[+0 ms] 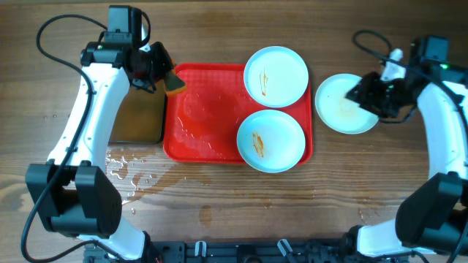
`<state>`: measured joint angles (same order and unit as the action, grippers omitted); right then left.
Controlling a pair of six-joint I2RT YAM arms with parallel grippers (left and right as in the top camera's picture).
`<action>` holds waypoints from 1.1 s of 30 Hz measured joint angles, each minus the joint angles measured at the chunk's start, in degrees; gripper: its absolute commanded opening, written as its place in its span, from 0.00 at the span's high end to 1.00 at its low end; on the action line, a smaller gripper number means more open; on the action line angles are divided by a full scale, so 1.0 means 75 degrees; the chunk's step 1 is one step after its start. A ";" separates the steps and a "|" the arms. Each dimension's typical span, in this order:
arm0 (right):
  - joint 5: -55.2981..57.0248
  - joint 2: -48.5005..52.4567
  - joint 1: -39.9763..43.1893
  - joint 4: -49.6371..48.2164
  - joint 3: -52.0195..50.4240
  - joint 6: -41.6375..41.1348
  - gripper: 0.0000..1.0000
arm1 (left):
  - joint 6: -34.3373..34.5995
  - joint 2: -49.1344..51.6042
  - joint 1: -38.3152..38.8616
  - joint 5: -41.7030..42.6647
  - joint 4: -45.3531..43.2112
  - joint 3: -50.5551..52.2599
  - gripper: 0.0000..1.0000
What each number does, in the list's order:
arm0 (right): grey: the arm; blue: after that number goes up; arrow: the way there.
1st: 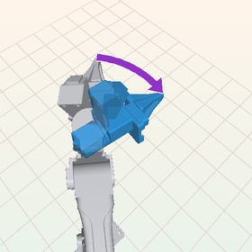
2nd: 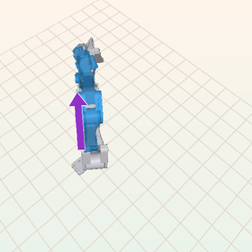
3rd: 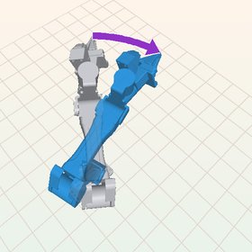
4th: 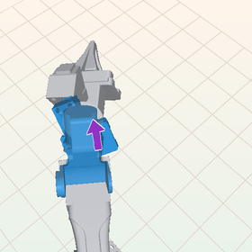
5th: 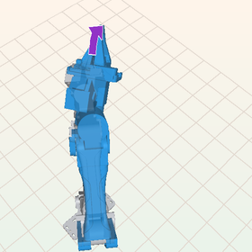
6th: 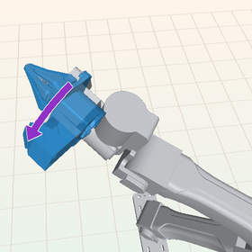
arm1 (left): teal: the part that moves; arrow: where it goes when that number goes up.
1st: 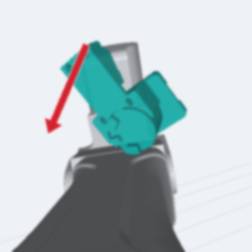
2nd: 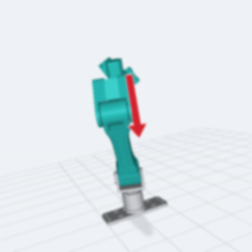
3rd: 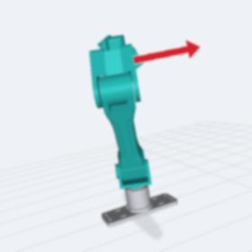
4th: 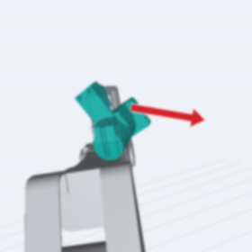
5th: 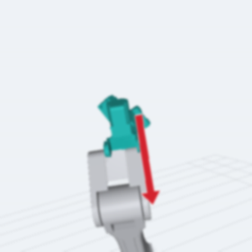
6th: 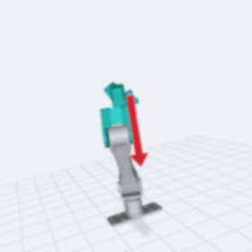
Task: Clean dirty plates on tray and stack at the side
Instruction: 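Grip the lower-right plate rim with the right gripper, drag it to tray center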
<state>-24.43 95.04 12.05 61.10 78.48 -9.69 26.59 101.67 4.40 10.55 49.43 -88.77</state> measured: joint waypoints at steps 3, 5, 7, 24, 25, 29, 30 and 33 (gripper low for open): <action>-0.0067 0.0012 -0.0586 -0.0012 -0.0221 0.0087 0.52 | 0.0000 0.0000 0.0000 0.0000 0.0000 0.0000 0.96; -0.0093 0.0026 -0.0959 -0.0064 -0.0551 0.0108 0.52 | 0.0000 0.0000 0.0000 0.0003 0.0000 0.0000 0.96; -0.0099 0.0073 -0.1204 -0.0125 -0.0851 0.0102 0.52 | 0.0000 0.0000 0.0000 0.0003 0.0000 0.0000 0.96; 0.0752 0.0446 -0.2375 -0.2288 -0.2935 -0.0111 0.66 | 0.0000 0.0000 0.0000 0.0000 0.0000 0.0000 0.96; 0.0752 0.0507 -0.2439 -0.2328 -0.2975 -0.0102 0.70 | 0.0000 0.0000 0.0000 0.0000 0.0003 0.0000 0.96; 0.0717 0.0580 -0.2675 -0.2518 -0.3034 -0.0061 0.96 | 0.0000 0.0000 0.0000 0.0000 0.0003 0.0000 0.96; 0.0673 0.0580 -0.2704 -0.2544 -0.3034 -0.0015 0.96 | 0.0000 0.0000 0.0000 0.0000 0.0003 0.0000 0.96; 0.0629 0.0580 -0.2736 -0.2238 -0.2949 -0.0009 0.96 | 0.0000 0.0000 0.0000 0.0000 0.0003 0.0000 0.96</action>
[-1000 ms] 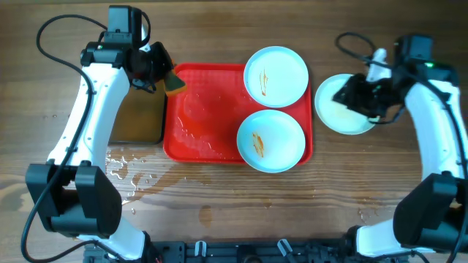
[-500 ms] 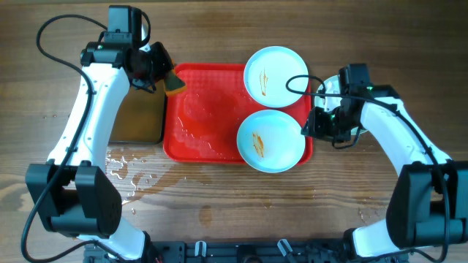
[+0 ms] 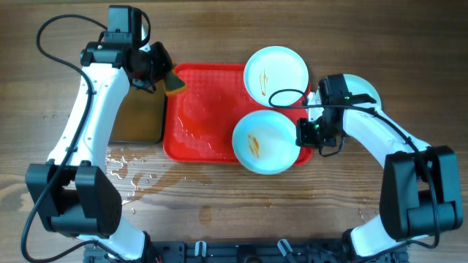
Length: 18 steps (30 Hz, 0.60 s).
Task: Clean dirty plates on tray and stack at the side
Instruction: 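Grip the lower-right plate rim with the right gripper, drag it to tray center, then carry the sponge from the black tray onto the plate with the left gripper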
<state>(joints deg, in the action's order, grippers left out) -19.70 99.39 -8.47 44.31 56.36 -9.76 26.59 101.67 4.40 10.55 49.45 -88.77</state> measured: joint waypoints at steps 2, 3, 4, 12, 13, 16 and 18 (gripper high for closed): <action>0.0003 -0.0003 -0.0061 0.0344 0.0242 -0.0003 0.96 | 0.0000 0.0000 0.0000 0.0000 0.0000 0.0000 0.96; 0.0006 -0.0012 -0.0137 0.0460 0.0402 -0.0035 0.96 | 0.0000 0.0000 0.0000 0.0000 0.0009 0.0000 0.96; 0.0009 -0.0041 -0.0219 0.0472 0.0527 -0.0093 0.96 | 0.0000 0.0000 0.0000 0.0000 0.0026 0.0000 0.96; 0.0592 -0.0283 -0.1985 -0.0787 0.1352 -0.2308 0.96 | 0.0000 0.0000 0.0000 0.0000 0.0085 0.0000 0.96; 0.0790 -0.0265 -0.2224 -0.0970 0.1352 -0.2661 0.96 | 0.0000 0.0000 0.0000 0.0003 0.0096 0.0000 0.96; 0.1154 0.0009 -0.2940 -0.1498 0.1358 -0.3503 0.96 | 0.0000 0.0000 0.0000 0.0000 0.0119 0.0000 0.96; 0.1218 0.0309 -0.3112 -0.1676 0.1358 -0.3818 0.95 | 0.0000 0.0000 0.0000 0.0000 0.0128 0.0000 0.96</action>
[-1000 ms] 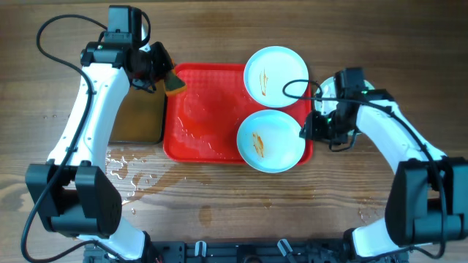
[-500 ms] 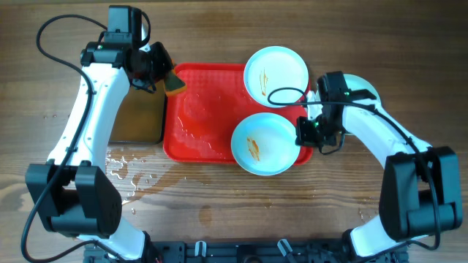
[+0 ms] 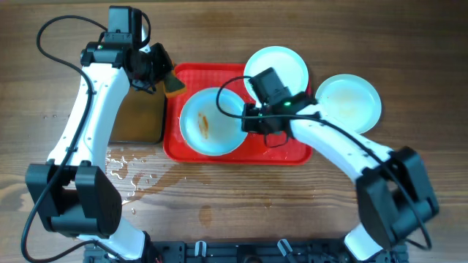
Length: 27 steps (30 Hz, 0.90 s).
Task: Clean dirty plates on tray and stack at the side
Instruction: 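Carry the sponge from the black tray onto the plate with the left gripper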
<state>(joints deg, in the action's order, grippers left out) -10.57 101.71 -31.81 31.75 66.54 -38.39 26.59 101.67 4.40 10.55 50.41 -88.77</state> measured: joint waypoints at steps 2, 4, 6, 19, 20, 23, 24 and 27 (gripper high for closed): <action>0.0032 0.0271 0.0006 -0.0134 0.0000 -0.0227 0.89 | 0.0000 0.0000 0.0000 0.0003 0.0023 0.0000 0.96; 0.0052 0.0446 0.0038 -0.0184 0.0000 -0.0388 0.74 | 0.0000 0.0000 0.0000 0.0000 0.0044 0.0000 0.96; 0.0070 0.0455 0.0047 -0.0277 0.0000 -0.0431 0.65 | 0.0000 0.0003 0.0000 0.0000 0.0050 0.0000 0.96; -0.1040 0.1545 0.0469 -0.0842 0.0361 0.0303 0.87 | 0.0000 0.0000 0.0137 -0.0006 0.0006 0.0676 0.96; -0.1099 0.1614 0.0460 -0.0877 0.0446 0.0291 0.92 | -0.0020 0.0000 0.0221 -0.0015 -0.0032 0.0796 0.96; -0.1373 0.1792 0.0449 -0.0935 0.0501 0.0286 0.96 | -0.0289 0.0003 0.0536 -0.0020 -0.0149 0.1067 0.96; -0.1443 0.1813 0.0449 -0.0968 0.0504 0.0268 0.96 | -0.0382 0.0006 0.0632 -0.0023 -0.0157 0.1134 0.96; -0.1451 0.1818 0.0449 -0.1070 0.0504 0.0184 0.96 | -0.0895 0.0131 0.1052 -0.0020 -0.0201 0.1361 0.96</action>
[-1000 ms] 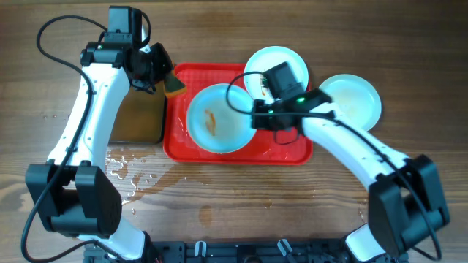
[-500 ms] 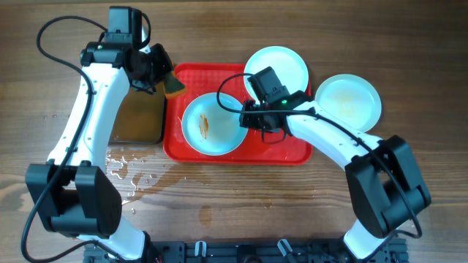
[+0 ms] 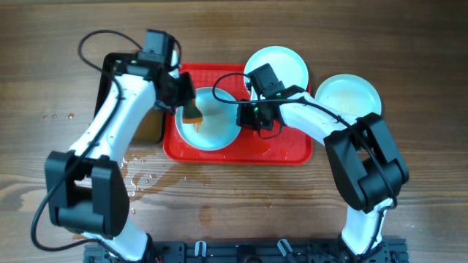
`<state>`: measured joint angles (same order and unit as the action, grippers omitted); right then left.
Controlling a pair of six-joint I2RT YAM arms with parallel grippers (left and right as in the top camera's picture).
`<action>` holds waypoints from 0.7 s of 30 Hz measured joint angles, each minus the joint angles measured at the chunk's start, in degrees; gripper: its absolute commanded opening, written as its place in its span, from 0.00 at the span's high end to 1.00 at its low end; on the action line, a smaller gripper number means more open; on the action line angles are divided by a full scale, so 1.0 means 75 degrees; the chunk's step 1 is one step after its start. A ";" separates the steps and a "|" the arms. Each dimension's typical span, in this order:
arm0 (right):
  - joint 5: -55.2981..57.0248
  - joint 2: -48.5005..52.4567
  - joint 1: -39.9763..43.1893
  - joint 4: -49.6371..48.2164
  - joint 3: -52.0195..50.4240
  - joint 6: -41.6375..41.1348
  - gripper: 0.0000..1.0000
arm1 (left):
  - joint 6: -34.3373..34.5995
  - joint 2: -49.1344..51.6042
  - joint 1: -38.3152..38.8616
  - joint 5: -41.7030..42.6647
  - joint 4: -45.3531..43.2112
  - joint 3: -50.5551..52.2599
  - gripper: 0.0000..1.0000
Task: Clean dirty plates on tray and stack at the side
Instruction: 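Carry the sponge from the black tray onto the plate with the left gripper, then scrub the plate with the sponge while the right gripper holds the rim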
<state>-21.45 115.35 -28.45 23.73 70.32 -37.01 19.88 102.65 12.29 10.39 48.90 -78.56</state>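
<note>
A pale blue plate [image 3: 214,128] with an orange smear lies in the left half of the red tray [image 3: 285,150]. My left gripper [image 3: 187,104] is shut on a yellow-brown sponge [image 3: 193,114], which rests on the plate's left part. My right gripper [image 3: 246,117] is shut on the plate's right rim. A second smeared plate [image 3: 281,69] sits at the tray's back right corner. A third plate [image 3: 351,98] lies on the table to the right of the tray.
A brown mat [image 3: 152,130] lies left of the tray, mostly under my left arm. Water is spilled on the wooden table [image 3: 409,183] in a puddle [image 3: 135,172] in front of the mat. Cables loop above both arms.
My left gripper has moved with the sponge from the tray's back left corner onto the left part of the plate. The right gripper is still at the plate's right rim.
First my right gripper was at the plate off the tray, with two smeared plates in the tray's right half. Then it was at the near plate's right rim. Later that plate lay in the tray's left half. Now the sponge is on it.
</note>
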 measured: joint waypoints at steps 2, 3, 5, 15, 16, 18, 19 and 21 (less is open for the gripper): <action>0.0000 0.0017 0.0000 -0.0032 0.0000 -0.0038 0.96 | -0.0277 0.0172 0.0181 -0.0009 -0.0029 0.0154 0.96; 0.0000 0.0023 0.0000 -0.0035 0.0000 -0.0061 0.96 | -0.0373 0.0259 0.0245 -0.0044 -0.0073 0.0233 0.96; -0.0003 0.0023 0.0000 -0.0035 0.0000 -0.0064 0.96 | -0.0571 0.0440 0.0341 -0.0187 -0.0294 0.0449 0.96; -0.0079 0.0029 0.0017 -0.0108 0.0000 -0.0149 0.96 | -0.1239 0.1075 0.0396 -0.0880 -0.2238 0.1166 0.96; -0.0079 0.0029 0.0026 -0.0122 0.0003 -0.0172 0.95 | -0.1233 0.1119 0.0405 -0.0892 -0.2573 0.1177 0.96; -0.0079 0.0029 0.0061 -0.0140 0.0003 -0.0230 0.96 | -0.1183 0.1204 0.0411 -0.0933 -0.3191 0.1195 0.96; -0.0079 0.0029 0.0070 -0.0140 0.0003 -0.0239 0.96 | -0.1154 0.1241 0.0411 -0.0959 -0.3430 0.1198 0.96; -0.0079 0.0029 0.0070 -0.0143 0.0003 -0.0256 0.96 | -0.1125 0.1288 0.0411 -0.1017 -0.3666 0.1198 0.96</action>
<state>-22.04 115.57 -27.92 22.65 70.35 -38.94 11.44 112.31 15.38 2.76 21.41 -69.58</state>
